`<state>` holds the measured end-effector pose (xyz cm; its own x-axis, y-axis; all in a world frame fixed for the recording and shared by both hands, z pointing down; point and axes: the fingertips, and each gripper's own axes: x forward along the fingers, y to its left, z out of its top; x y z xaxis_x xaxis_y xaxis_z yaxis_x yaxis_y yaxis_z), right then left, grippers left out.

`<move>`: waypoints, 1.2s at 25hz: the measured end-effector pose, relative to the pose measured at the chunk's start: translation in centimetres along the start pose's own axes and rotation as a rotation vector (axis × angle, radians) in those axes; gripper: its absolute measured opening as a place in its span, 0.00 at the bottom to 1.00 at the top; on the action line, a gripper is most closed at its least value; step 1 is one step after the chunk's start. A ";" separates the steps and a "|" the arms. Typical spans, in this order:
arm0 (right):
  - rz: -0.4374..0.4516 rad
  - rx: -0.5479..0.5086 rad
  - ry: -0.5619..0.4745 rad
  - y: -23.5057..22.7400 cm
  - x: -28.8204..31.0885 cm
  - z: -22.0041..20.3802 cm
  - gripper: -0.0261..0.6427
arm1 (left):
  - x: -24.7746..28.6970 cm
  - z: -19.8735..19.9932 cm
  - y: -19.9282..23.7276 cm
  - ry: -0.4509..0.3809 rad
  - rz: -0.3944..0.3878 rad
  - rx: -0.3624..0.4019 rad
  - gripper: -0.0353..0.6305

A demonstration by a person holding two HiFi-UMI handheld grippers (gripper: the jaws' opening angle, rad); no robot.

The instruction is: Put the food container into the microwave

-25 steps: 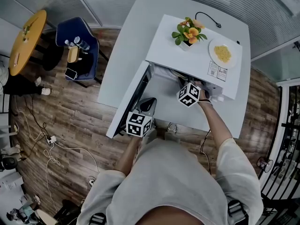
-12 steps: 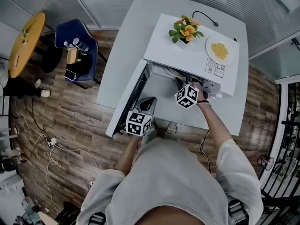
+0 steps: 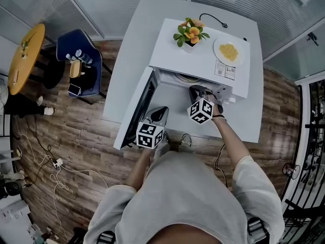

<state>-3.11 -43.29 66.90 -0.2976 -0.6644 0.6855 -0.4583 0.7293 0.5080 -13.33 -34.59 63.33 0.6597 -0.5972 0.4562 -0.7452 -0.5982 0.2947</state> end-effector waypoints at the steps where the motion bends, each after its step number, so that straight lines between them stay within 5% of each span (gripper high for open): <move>1: 0.007 0.025 -0.002 0.1 -0.4 -0.1 0.06 | 0.1 0.1 -0.2 -0.001 -0.004 0.005 0.07; 15: -0.035 0.418 -0.125 -1.1 -6.0 0.1 0.06 | 1.3 2.3 -1.8 -0.022 -0.050 0.059 0.07; 30: -0.197 0.650 -0.222 -2.6 -13.0 -2.0 0.06 | 2.6 4.6 -2.8 -0.028 -0.090 0.139 0.07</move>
<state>3.62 -36.26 57.69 -0.2903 -0.8416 0.4554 -0.9069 0.3938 0.1498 -9.08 -36.95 59.90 0.7273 -0.5513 0.4087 -0.6636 -0.7168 0.2139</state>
